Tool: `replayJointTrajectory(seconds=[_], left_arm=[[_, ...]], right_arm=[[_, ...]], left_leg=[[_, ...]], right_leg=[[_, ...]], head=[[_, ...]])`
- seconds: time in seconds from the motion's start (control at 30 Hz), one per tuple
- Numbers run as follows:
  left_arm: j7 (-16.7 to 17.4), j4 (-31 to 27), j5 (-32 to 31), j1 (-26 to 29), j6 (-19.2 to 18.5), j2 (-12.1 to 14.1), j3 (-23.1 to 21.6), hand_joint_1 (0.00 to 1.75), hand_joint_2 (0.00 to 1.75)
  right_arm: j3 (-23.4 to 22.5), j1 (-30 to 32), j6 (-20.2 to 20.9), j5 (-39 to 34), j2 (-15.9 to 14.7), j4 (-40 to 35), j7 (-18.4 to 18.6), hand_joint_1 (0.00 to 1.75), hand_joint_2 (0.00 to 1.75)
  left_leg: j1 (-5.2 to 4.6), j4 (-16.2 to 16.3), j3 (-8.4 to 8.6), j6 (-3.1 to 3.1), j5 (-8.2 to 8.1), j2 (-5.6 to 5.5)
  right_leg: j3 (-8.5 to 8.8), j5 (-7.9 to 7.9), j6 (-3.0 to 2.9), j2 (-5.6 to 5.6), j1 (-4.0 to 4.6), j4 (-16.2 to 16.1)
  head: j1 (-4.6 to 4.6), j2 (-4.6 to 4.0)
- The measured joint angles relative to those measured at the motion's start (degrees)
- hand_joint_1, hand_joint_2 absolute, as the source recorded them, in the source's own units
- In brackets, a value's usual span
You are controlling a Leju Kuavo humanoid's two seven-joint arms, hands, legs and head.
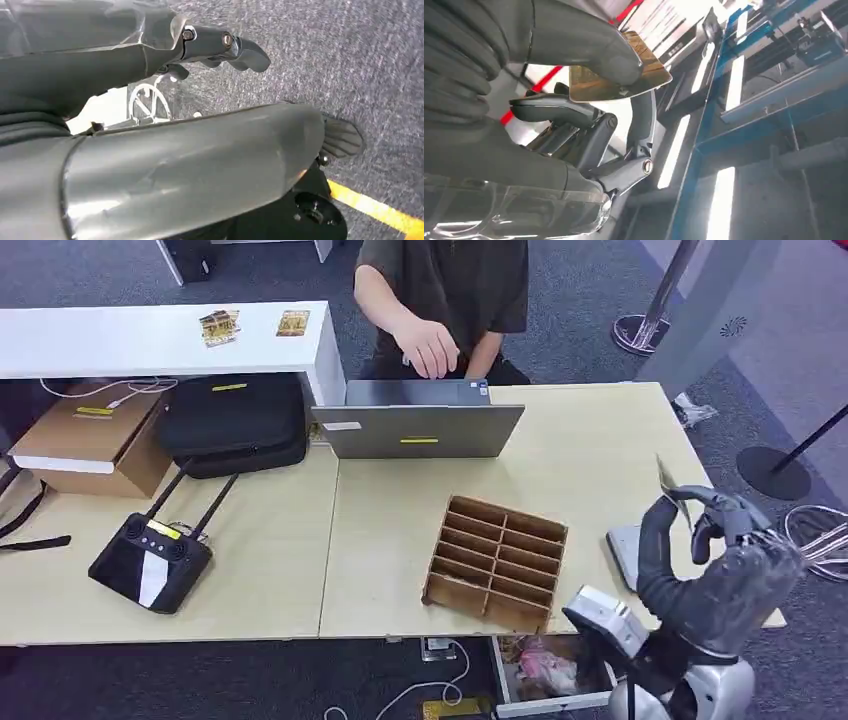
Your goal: Pass the card to the sensor for recognition and then transmit it.
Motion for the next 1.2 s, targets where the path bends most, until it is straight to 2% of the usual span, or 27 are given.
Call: replayJointTrajectory(seconds=[0.1,0.13,0.3,0.37,0.43,0.57,0.7,1.2], left_arm=[[0.0,0.0,-2.41,-0.26,-1.14,0.0,-0.55,0.0,0.0],[0.0,0.0,-3.63,-0.48,-1.68,0.0,-1.03,0.0,0.0],[1.09,0.0,-8.55,-1.01,-2.91,-0.02,-4.06,0.0,0.0],[1.71,0.0,-9.4,-1.28,-3.24,-0.04,-4.99,0.0,0.0],[1.9,0.0,-9.86,-1.56,-3.37,-0.09,-5.86,0.0,0.0],[1.9,0.0,-10.43,-1.91,-3.41,-0.09,-6.95,0.0,0.0],[1.9,0.0,-10.71,-1.92,-3.41,-0.09,-7.37,0.0,0.0],[1.9,0.0,-11.22,-1.9,-3.28,-0.04,-7.65,0.0,0.0]], right_arm=[[-0.57,-11.61,3.09,-1.98,2.17,10.74,0.66,1.75,1.75],[-1.25,-17.51,3.94,-1.82,3.39,16.8,1.99,1.75,1.75],[-4.65,-41.05,3.11,3.44,6.41,46.8,6.1,1.75,1.75],[-5.53,-47.39,1.88,4.39,7.13,55.97,5.92,1.75,1.75],[-5.93,-51.23,0.26,5.0,7.81,62.78,5.6,1.75,1.75],[-6.89,-55.29,-0.45,6.0,8.53,72.16,5.49,1.75,1.75],[-7.23,-56.68,-0.5,6.72,8.57,76.49,5.84,1.75,1.75],[-8.96,-57.21,-0.74,6.2,8.57,81.04,5.27,1.75,1.75]], left_leg=[[0.0,0.0,0.08,-0.07,0.1,0.21],[0.0,0.0,0.14,-0.06,0.25,0.22],[0.02,0.03,0.02,-0.07,0.63,0.03],[0.04,0.03,0.02,-0.08,0.64,-0.02],[0.04,0.03,0.0,-0.08,0.63,-0.05],[0.03,0.03,-0.05,-0.08,0.58,-0.06],[0.01,0.03,-0.1,-0.09,0.55,-0.06],[0.02,0.03,-0.14,-0.09,0.55,-0.09]], right_leg=[[-0.02,0.2,-0.02,0.23,0.0,0.05],[-0.03,0.28,-0.06,0.28,0.0,0.06],[-0.17,0.53,-0.09,0.07,-0.01,0.12],[-0.17,0.55,-0.11,0.01,0.0,0.12],[-0.18,0.54,-0.12,0.0,0.0,0.13],[-0.24,0.46,-0.14,0.0,0.02,0.12],[-0.28,0.45,-0.13,0.0,0.01,0.09],[-0.32,0.45,-0.13,-0.03,0.01,0.09]], head=[[-0.02,0.0],[-0.02,0.0],[-0.02,0.0],[-0.02,0.0],[-0.02,0.0],[-0.04,0.0],[-0.02,0.0],[-0.02,0.0]])
